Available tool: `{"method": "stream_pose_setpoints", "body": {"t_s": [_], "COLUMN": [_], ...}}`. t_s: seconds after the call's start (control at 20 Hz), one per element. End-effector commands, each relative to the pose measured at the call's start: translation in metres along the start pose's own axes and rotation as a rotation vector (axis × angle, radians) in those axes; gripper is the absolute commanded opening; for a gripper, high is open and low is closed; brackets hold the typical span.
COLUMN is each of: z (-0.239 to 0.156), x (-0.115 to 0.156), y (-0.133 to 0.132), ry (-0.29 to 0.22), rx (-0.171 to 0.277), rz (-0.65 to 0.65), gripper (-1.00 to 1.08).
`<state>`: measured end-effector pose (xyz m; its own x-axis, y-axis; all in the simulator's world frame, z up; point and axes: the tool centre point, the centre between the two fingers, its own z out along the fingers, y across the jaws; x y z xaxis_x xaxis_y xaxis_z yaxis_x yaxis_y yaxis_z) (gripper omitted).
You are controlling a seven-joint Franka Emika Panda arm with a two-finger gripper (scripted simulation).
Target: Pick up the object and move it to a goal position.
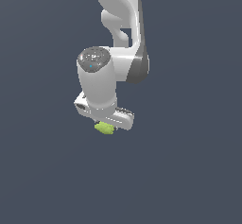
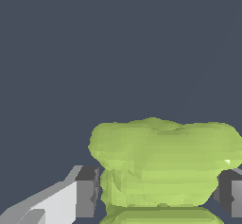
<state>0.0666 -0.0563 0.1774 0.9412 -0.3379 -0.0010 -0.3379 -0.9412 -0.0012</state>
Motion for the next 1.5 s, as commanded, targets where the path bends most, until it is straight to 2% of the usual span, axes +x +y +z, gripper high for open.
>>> {"method": "stream_pose_setpoints", "body": {"t_s": [0.0, 1.0, 1.45], "z": [-0.023, -0.232, -0.296], "x": [-0.01, -0.089, -0.11], "y": [0.008, 0.079, 0.099], "ry": [0.0, 0.0, 0.001], "rx": [0.001, 0.001, -0.001], "rz": [0.0, 0.001, 0.001], "gripper": [-1.0, -1.0, -1.0]}}
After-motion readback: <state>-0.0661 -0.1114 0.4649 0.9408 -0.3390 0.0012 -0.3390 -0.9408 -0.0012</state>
